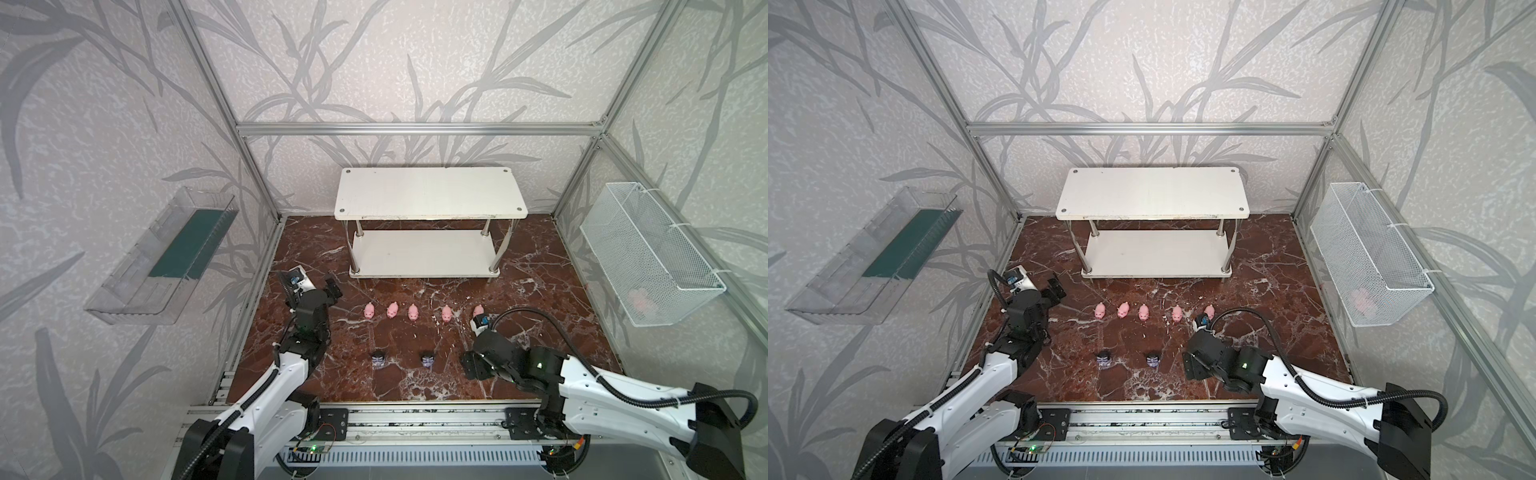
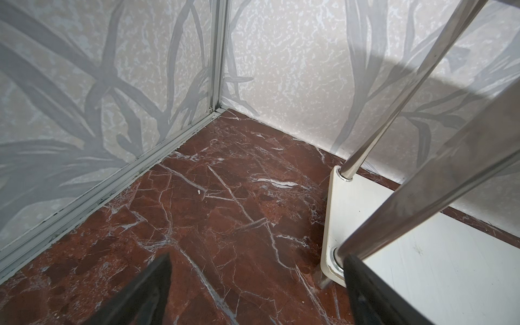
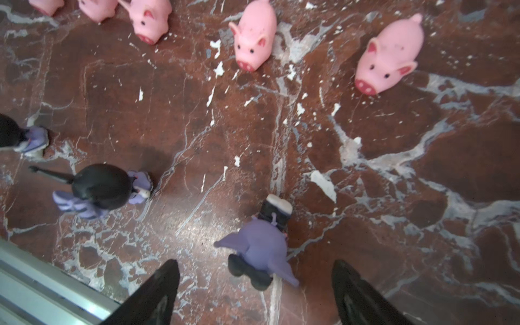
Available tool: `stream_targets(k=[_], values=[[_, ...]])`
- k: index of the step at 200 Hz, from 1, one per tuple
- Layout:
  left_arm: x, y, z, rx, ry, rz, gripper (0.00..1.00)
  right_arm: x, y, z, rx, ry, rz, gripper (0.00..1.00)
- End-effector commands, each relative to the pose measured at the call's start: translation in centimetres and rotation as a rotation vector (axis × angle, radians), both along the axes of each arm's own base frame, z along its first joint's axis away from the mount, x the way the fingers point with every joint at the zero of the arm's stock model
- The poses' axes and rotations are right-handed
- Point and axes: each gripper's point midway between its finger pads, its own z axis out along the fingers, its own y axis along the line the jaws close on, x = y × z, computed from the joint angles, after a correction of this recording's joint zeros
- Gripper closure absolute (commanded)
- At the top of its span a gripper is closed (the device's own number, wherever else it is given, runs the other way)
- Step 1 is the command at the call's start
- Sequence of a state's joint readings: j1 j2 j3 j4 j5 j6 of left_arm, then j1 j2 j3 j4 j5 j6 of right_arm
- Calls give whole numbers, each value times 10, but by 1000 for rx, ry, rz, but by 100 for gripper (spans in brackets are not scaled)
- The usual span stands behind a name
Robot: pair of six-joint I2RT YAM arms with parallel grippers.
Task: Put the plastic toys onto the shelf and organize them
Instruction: 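Lower the right gripper and close it on the purple figure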
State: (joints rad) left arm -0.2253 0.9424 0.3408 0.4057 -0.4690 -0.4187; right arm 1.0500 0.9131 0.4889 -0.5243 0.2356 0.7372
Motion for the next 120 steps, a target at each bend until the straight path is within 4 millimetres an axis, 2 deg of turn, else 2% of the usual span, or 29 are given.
stream_targets(k=[1, 58, 120], values=[[-2, 2, -1, -23, -18, 8, 7, -7, -9, -10, -34, 24, -33, 15], [-3, 1, -4, -28, -15, 4, 7, -6, -7, -27, -52, 46, -54, 18], [-2, 1, -6, -26, -9, 4, 7, 2, -3, -32, -69, 20, -68, 31]])
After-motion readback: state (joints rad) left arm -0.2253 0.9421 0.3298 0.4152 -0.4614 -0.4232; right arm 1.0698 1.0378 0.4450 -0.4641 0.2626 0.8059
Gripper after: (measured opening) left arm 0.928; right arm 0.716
